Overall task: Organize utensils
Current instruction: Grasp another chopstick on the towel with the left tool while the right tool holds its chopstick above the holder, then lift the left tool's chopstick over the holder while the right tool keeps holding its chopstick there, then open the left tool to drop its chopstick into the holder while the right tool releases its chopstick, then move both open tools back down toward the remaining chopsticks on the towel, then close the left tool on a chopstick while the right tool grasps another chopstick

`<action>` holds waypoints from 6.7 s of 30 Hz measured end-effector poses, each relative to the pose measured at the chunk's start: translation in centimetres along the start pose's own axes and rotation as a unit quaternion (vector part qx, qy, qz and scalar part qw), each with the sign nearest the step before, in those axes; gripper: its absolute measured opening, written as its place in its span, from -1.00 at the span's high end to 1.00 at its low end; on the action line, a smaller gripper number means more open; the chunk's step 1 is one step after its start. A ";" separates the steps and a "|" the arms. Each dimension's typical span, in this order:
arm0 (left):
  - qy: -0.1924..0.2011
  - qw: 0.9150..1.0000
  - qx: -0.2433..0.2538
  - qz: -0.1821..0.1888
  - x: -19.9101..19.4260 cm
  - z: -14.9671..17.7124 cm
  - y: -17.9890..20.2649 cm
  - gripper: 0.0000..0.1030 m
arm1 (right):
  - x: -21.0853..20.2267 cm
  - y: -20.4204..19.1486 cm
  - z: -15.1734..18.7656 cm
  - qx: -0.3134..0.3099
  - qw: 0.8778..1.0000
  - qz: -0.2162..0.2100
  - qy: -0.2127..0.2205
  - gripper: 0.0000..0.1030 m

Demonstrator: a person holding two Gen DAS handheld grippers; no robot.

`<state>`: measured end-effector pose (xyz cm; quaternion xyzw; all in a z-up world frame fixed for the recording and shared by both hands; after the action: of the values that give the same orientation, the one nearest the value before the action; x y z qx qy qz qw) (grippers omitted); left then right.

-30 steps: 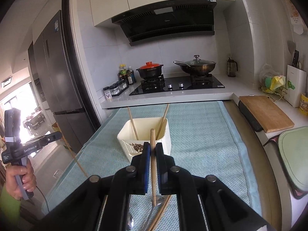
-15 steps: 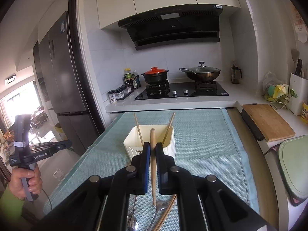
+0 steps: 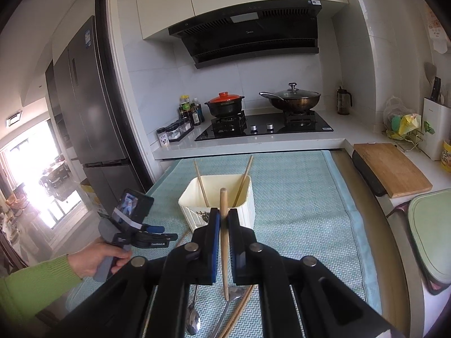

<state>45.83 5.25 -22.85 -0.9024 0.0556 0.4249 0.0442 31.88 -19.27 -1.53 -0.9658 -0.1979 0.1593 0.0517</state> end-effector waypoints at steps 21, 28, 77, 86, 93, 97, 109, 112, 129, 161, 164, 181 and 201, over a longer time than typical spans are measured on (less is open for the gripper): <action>0.065 0.995 -0.067 0.030 -4.9 1.5 -0.5 0.94 | 0.6 0.2 0.5 0.012 1.000 -0.003 -0.007 0.88; 0.212 0.971 -0.096 0.052 -18.5 -2.4 -2.2 0.94 | 1.2 -0.5 0.4 0.014 1.000 -0.014 -0.003 0.88; 0.261 0.943 -0.209 0.010 -2.6 -19.2 -2.1 0.02 | 28.6 1.9 -2.6 0.026 0.992 -0.052 -0.112 0.83; 0.306 0.935 -0.176 -0.021 -12.7 -15.8 -3.9 -0.82 | 20.5 1.4 -5.9 -0.031 0.999 -0.025 -0.025 -0.17; 0.289 0.951 -0.103 -0.041 -21.4 -6.2 -4.3 -0.96 | 9.1 1.3 -3.3 -0.086 0.996 0.014 0.021 -0.51; 0.244 0.965 -0.088 -0.037 -23.5 1.0 -4.2 -0.96 | 3.6 1.9 0.4 -0.100 0.993 0.048 0.026 -0.56; 0.177 0.974 -0.136 -0.043 -21.0 16.9 -1.0 -0.96 | -4.1 3.8 16.4 -0.040 0.989 0.135 -0.052 -0.58; 0.163 0.977 -0.132 -0.030 -19.6 18.3 0.4 -0.96 | -4.9 3.9 19.2 -0.049 0.986 0.146 -0.071 -0.58; 0.111 0.988 -0.104 -0.010 -15.9 19.9 3.8 -0.96 | -3.1 5.4 23.2 -0.012 0.982 0.152 -0.115 -0.58; 0.090 0.987 -0.136 -0.015 -15.5 21.2 2.1 -0.96 | 7.6 2.6 24.2 -0.045 0.967 0.135 -0.213 0.22; 0.090 0.986 -0.136 -0.016 -15.5 21.3 2.0 -0.96 | 6.9 2.6 24.3 -0.050 0.965 0.144 -0.211 0.22; 0.057 0.991 -0.117 0.006 -12.2 19.0 3.9 -0.96 | 1.3 5.8 25.0 -0.007 0.962 0.184 -0.202 0.18; -0.014 0.998 -0.063 0.024 -5.0 11.8 1.5 -0.93 | 11.7 9.0 21.1 -0.041 0.950 0.106 -0.290 0.17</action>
<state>33.48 5.60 -26.54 -0.8958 0.0494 0.4411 -0.0219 38.49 -22.09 -26.28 -0.8948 -0.1075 0.4284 -0.0645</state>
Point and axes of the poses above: each gripper's, at about its wrist camera, not at the fingertips, and x roughly the way its jaws point, y to its right, z to its underside, the point moved 6 cm from there along x, roughly the way its jaws point, and after that the axes turned 12 degrees about y, right-handed, at the moved point
